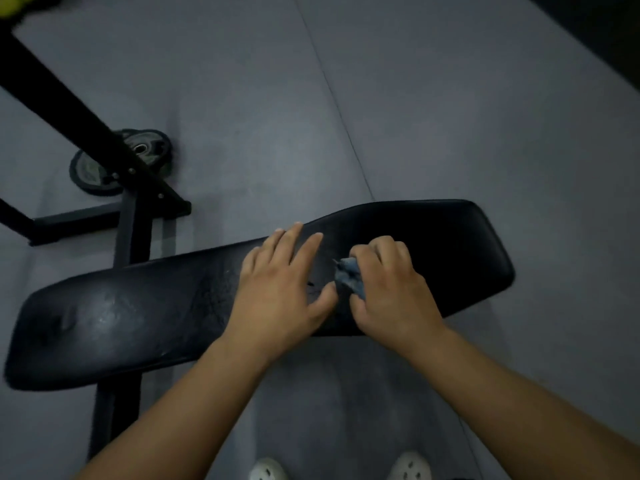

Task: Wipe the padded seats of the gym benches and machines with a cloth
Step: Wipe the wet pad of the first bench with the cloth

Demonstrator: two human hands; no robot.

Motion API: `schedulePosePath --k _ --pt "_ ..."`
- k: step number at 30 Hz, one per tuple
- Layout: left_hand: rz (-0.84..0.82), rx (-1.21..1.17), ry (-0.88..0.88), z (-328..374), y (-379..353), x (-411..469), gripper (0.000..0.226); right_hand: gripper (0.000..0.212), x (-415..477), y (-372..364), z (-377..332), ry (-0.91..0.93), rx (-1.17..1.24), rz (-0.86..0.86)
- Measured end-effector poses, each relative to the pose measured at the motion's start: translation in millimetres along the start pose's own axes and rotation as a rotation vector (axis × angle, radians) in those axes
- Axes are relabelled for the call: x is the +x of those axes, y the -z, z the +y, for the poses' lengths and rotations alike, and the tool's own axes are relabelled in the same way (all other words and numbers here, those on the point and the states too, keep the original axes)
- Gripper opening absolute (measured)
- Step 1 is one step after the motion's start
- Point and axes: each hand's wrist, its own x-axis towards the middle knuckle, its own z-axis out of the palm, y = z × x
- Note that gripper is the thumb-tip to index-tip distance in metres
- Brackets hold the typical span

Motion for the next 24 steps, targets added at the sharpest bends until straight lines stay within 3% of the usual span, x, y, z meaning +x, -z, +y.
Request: schedulePosePath --k 5,10,17,24 --pt "-0.04 0.034 -0.185 119.4 98.0 -9.7 0.072 0.053 -48.5 144.9 8.4 -0.153 0.034 0.117" --pt "-0.021 0.055 -0.396 274.8 151.5 -10.1 0.075 0.062 -122.1 276.3 72.8 -0.29 -0.004 0.257" --pt "-0.013 0.037 -0.793 523.4 142.7 -3.0 0.076 0.065 -273.8 427.4 200.8 -0.631 -0.181 0.493" --pt "-0.056 -0.05 -1.257 759.1 100.7 -34.1 0.07 0.061 -432.7 515.7 298.5 -1.015 -0.305 0.671"
